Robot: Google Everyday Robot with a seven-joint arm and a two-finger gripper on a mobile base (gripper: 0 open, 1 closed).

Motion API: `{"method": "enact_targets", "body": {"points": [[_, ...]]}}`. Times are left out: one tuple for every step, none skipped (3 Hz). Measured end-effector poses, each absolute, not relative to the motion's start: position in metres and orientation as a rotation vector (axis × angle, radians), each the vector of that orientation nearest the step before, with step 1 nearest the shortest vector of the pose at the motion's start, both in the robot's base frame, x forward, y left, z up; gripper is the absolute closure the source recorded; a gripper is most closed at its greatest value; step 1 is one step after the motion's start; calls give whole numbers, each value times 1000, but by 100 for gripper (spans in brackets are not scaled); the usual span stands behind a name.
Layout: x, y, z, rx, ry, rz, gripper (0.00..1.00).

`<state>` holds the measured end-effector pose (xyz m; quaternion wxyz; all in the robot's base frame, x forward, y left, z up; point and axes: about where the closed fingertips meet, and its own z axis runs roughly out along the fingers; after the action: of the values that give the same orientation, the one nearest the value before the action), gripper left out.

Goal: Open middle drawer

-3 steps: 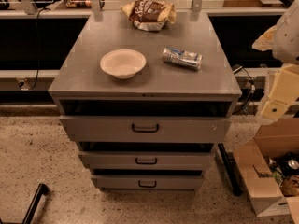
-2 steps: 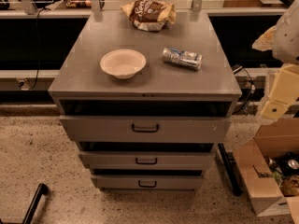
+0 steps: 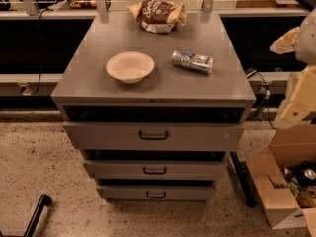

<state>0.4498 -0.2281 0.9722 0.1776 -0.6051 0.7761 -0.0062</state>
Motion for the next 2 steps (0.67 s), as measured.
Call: {"method": "enact_targets", "body": {"points": [[418, -174, 953, -1742, 1990, 104, 0], [407, -158, 932, -1709, 1944, 173, 0]]}}
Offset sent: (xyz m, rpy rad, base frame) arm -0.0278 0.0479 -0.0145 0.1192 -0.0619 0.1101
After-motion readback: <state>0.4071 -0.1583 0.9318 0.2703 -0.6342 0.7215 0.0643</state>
